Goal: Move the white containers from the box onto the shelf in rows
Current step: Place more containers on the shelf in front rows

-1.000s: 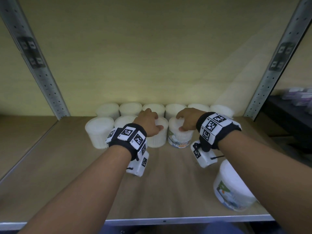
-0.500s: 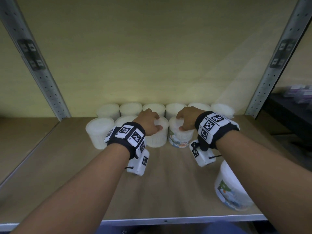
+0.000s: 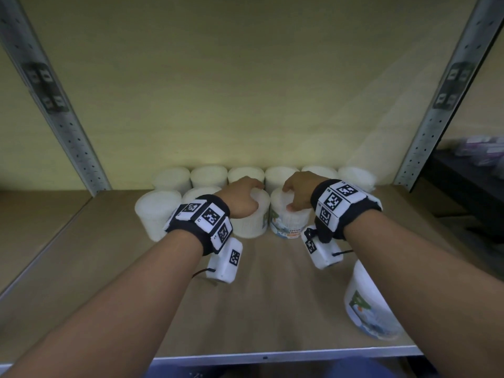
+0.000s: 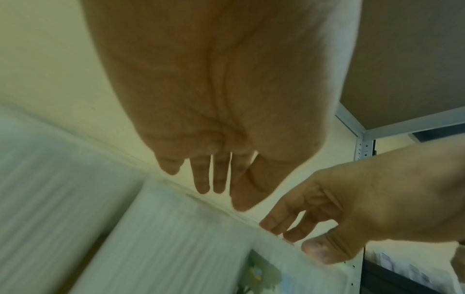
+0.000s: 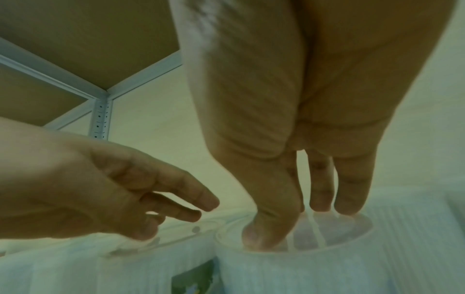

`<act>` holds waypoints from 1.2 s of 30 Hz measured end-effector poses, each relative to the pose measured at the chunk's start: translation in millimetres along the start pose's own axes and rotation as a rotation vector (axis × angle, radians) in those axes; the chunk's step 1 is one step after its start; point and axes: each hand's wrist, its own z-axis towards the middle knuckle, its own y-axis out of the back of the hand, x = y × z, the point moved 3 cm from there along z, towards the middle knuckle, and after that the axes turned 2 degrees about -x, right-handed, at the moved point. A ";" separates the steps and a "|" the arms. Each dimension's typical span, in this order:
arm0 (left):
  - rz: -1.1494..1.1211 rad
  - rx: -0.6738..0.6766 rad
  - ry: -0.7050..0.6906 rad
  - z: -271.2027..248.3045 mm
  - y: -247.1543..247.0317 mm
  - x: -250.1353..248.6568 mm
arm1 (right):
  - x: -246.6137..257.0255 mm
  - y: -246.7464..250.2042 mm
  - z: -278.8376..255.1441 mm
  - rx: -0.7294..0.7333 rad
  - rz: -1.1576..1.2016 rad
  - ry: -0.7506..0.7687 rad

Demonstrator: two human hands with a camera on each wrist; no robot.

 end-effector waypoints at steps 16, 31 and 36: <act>0.206 -0.100 0.098 12.9 -9.0 5.6 | 1.7 1.0 0.9 0.005 -0.045 0.014; 0.020 -0.170 0.090 10.5 0.4 5.1 | 1.0 0.5 8.5 0.044 -0.056 -0.008; 0.171 -0.192 0.127 14.0 -10.9 5.2 | 0.4 0.4 9.2 0.042 -0.059 -0.003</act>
